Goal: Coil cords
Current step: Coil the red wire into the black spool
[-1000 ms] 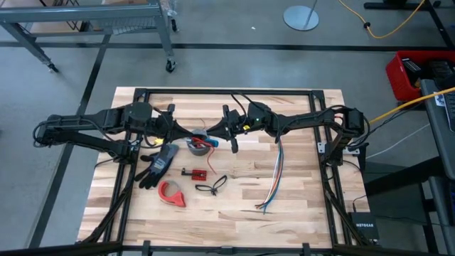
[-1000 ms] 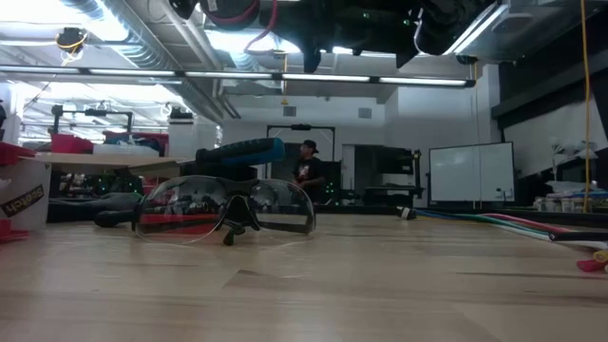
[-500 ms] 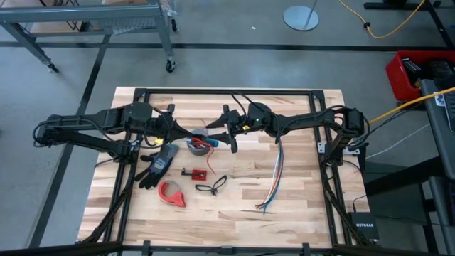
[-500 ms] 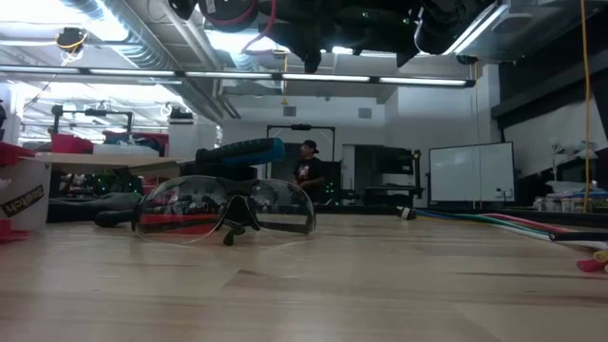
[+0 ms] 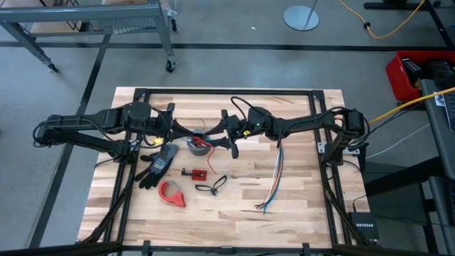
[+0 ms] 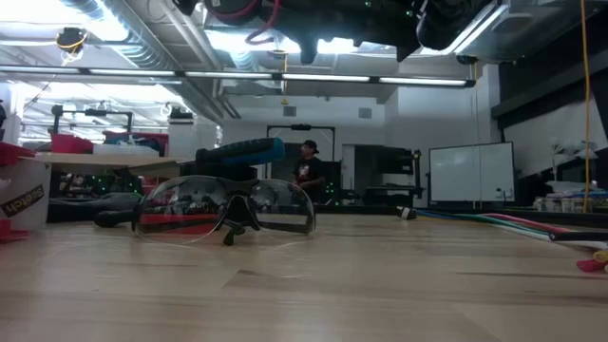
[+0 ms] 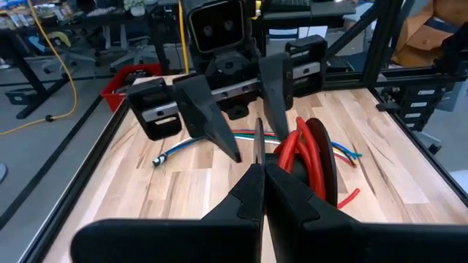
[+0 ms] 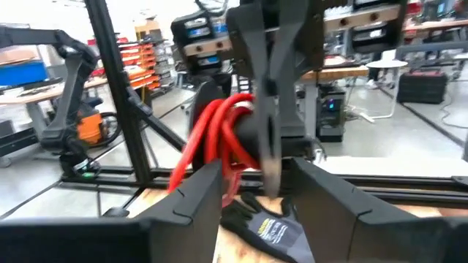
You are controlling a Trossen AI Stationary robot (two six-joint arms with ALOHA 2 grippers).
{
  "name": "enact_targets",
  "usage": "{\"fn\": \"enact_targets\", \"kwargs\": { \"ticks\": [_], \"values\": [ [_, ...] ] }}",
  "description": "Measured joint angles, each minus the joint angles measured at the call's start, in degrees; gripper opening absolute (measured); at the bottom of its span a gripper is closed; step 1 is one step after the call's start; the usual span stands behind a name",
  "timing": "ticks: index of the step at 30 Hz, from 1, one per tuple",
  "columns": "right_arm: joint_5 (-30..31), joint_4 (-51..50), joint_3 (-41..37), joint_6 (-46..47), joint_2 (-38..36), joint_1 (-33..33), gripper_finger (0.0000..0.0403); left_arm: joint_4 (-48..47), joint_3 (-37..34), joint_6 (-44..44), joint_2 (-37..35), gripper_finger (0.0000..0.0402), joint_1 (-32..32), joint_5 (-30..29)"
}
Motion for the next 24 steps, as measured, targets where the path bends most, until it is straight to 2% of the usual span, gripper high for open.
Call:
{"fn": "enact_targets", "kwargs": {
  "ticks": [24],
  "values": [
    [1.1,3.2,0.0,-0.2,0.0,-0.1,0.0158,3.8,0.0,0.4,1.8,0.0,0.0,2.6]
  ]
}}
